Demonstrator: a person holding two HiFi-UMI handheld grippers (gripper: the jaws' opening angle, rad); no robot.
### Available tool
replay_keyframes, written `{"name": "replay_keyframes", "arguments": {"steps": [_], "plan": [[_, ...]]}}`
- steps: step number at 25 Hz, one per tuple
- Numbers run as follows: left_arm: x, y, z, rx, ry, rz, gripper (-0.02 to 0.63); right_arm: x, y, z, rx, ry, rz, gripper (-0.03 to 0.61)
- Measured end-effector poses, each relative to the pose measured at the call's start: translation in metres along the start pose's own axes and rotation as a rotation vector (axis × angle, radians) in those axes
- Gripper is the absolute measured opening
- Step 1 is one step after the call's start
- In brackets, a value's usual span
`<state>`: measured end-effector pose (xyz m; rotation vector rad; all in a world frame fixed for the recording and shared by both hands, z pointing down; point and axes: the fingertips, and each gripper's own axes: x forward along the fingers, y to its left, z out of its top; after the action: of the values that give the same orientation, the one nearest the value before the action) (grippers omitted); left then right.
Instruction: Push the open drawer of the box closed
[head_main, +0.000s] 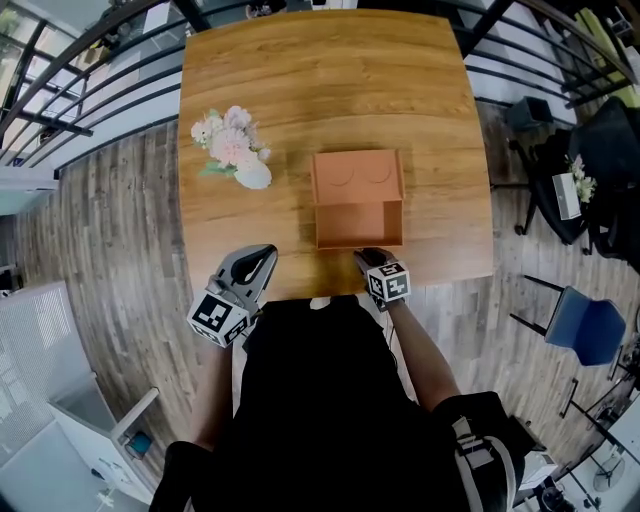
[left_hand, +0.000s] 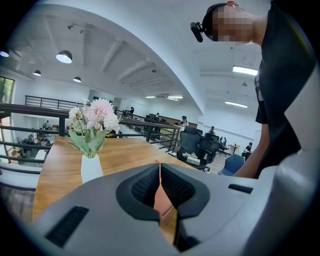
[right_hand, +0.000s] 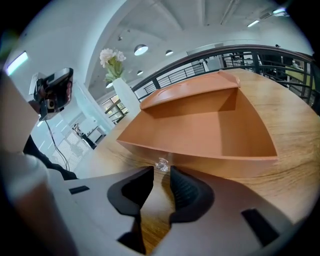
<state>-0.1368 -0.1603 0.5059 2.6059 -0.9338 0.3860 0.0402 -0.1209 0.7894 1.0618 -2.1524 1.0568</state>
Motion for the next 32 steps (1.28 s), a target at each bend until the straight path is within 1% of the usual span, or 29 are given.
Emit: {"name": "replay_keyframes", "arguments": {"steps": [6, 19, 23, 32], "plan": [[-0.001, 0.004, 0.0, 0.006, -0.006, 0.002, 0.028, 0.003, 0.0, 0.003, -0.014, 0.009, -0.024, 0.078], [-0.004, 0.015, 0.006, 0.001, -0.021, 0.005, 0.028, 0.006, -0.004, 0.013, -0.034, 0.037, -0.04, 0.078], [-0.003, 0.021, 0.01, 0.012, -0.026, 0.007, 0.028, 0.007, -0.005, 0.014, -0.036, 0.041, -0.033, 0.078], [0.0, 0.02, 0.011, 0.008, -0.029, 0.002, 0.028, 0.005, -0.004, 0.022, -0.028, 0.014, -0.042, 0.078]]}}
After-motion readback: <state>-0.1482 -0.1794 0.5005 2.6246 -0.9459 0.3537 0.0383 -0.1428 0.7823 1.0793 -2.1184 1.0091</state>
